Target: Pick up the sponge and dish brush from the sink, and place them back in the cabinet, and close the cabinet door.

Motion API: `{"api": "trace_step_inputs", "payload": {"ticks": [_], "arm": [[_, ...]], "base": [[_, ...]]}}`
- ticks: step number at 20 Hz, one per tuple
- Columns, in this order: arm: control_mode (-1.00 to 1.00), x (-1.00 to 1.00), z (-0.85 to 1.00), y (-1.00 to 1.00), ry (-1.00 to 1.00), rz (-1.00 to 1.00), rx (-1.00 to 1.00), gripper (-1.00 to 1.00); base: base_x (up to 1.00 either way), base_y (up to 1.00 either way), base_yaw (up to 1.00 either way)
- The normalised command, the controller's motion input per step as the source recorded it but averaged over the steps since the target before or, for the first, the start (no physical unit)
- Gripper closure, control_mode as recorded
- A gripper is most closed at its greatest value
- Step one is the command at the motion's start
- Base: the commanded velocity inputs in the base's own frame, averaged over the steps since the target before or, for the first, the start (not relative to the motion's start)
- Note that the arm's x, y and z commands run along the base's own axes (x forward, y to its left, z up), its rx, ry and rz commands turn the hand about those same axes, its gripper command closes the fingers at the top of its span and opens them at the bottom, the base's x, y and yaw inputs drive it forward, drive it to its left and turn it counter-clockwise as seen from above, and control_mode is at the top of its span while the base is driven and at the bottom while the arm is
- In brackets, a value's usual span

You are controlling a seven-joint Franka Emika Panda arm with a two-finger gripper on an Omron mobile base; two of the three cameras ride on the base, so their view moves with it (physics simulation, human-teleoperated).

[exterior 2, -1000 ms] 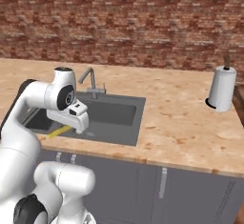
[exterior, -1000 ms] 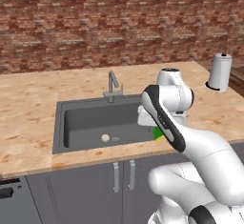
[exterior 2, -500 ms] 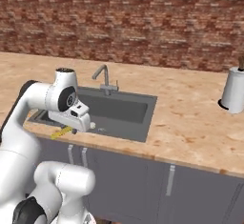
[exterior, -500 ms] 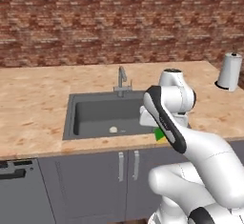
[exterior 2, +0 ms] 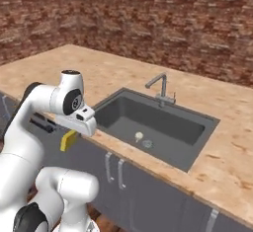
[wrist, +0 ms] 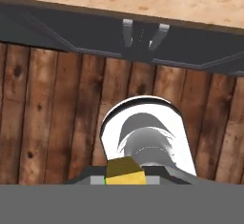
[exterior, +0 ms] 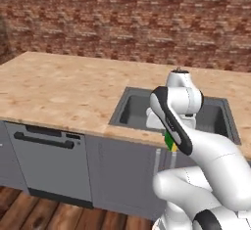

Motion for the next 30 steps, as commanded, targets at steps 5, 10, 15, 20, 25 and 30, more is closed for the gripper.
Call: {"api": "trace_step_inputs", "payload": {"ticks": [5,10,15,20,25,30], "arm": [[1.00,0.00,0.00,0.00,0.00,0.00,0.00,1.00],[1.00,0.00,0.00,0.00,0.00,0.00,0.00,1.00],[1.00,0.00,0.00,0.00,0.00,0.00,0.00,1.00],[1.00,0.00,0.00,0.00,0.00,0.00,0.00,1.00],[1.00,0.00,0.00,0.00,0.00,0.00,0.00,1.00],[1.00,0.00,0.00,0.00,0.00,0.00,0.00,1.00]], "base": [[-0.01,0.01,0.60],[0.01,0.03,0.56],[0.03,0.03,0.52],[0.05,0.04,0.52],[0.04,0.10,0.53],[0.06,0.09,0.53]]}}
